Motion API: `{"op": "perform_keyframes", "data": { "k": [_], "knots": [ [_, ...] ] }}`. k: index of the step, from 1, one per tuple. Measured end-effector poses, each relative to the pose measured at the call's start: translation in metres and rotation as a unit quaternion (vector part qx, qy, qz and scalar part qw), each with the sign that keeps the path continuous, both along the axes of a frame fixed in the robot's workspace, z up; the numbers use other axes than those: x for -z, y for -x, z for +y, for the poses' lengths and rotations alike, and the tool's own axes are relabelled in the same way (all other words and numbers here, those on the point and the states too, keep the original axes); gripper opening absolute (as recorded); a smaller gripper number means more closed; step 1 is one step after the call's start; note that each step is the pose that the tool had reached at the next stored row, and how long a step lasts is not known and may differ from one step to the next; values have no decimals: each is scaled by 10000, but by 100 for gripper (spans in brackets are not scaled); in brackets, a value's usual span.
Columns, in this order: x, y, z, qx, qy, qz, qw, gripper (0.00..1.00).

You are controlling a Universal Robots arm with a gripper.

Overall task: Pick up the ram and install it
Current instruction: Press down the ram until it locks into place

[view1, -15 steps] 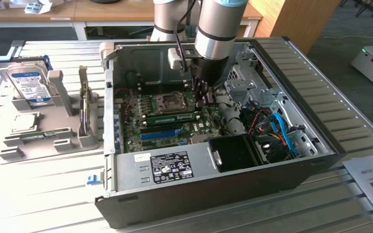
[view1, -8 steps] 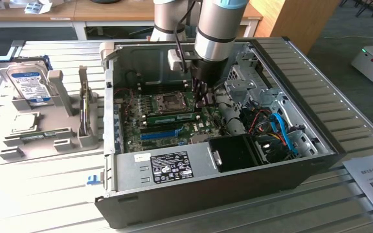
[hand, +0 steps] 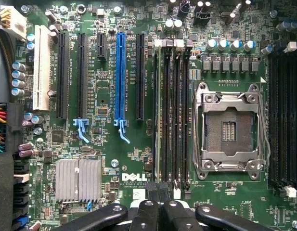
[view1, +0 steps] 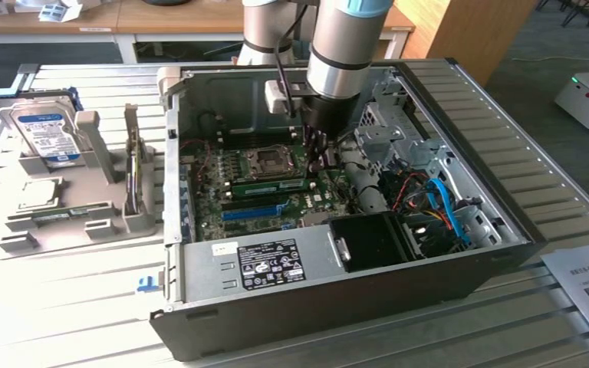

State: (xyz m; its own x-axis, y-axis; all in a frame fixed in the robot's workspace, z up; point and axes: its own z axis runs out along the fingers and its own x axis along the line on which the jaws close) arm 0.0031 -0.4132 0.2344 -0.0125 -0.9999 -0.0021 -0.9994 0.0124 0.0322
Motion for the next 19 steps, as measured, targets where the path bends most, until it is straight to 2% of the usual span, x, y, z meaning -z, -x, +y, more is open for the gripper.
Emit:
{"op": "perform_keyframes", "data": {
  "k": [19],
  "knots": [
    [15,0,41,-1,-2,-3,10000,10]
  ]
}}
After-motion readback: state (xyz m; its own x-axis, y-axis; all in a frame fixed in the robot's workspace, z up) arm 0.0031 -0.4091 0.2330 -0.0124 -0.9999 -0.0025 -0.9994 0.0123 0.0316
